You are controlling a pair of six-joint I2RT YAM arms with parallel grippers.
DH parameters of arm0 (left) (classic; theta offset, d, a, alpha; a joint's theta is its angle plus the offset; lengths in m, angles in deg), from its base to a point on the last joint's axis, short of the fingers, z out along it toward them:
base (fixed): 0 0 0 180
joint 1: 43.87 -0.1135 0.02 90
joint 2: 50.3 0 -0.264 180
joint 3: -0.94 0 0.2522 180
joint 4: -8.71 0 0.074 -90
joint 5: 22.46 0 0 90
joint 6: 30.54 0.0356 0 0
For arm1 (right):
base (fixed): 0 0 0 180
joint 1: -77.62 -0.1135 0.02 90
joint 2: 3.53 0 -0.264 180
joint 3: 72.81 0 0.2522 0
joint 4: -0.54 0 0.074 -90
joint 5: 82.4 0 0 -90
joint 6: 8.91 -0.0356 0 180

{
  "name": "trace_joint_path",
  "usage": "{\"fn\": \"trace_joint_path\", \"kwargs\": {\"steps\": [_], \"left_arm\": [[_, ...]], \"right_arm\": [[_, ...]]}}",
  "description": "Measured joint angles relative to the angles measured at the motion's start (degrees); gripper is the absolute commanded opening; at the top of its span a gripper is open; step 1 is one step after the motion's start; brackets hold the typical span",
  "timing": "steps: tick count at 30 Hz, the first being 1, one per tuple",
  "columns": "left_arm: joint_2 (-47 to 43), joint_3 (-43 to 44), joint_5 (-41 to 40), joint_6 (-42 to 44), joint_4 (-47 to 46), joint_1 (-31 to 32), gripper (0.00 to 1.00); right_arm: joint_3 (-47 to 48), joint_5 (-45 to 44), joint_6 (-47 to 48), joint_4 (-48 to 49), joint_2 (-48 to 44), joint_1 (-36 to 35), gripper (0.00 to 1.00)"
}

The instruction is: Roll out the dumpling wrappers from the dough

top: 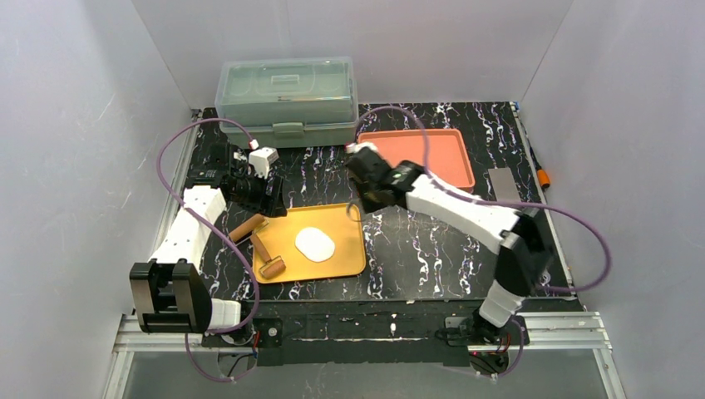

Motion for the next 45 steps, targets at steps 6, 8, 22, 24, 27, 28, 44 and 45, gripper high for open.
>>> {"fn": "trace_joint_path", "kwargs": {"steps": [6, 8, 22, 24, 27, 28, 44, 45], "left_arm": [[0.0, -0.4, 0.3, -0.2, 0.9, 0.0, 0.69], [-0.1, -1.3, 0.7, -0.3, 0.9, 0.0, 0.67], [1.9, -4.2, 3.9, -1.5, 1.8, 0.4, 0.62], [2.0, -4.2, 3.9, -1.7, 1.8, 0.4, 0.62], [2.0, -4.2, 3.9, -1.7, 1.8, 0.4, 0.62], [2.0, -4.2, 4.0, -1.7, 1.8, 0.4, 0.62], [2.0, -4.2, 3.3, -4.3, 2.0, 1.4, 0.47], [2.0, -4.2, 3.1, -4.9, 2.0, 1.8, 0.45]], "right_arm": [[12.0, 3.3, 0.2, 0.5, 15.4, -9.6, 0.01], [14.2, 4.4, 0.3, 0.5, 19.1, -11.4, 0.01], [18.6, 9.4, 0.3, 1.3, 24.2, -13.4, 0.01], [19.2, 10.1, 0.3, 1.8, 25.2, -13.4, 0.01], [19.2, 10.7, 0.3, 2.1, 26.5, -13.4, 0.01], [19.2, 10.8, 0.3, 2.1, 26.8, -13.4, 0.01], [14.9, 10.2, 0.0, 5.3, 27.0, -12.6, 0.01], [14.8, 10.4, -0.1, 5.5, 27.0, -12.5, 0.01]]}}
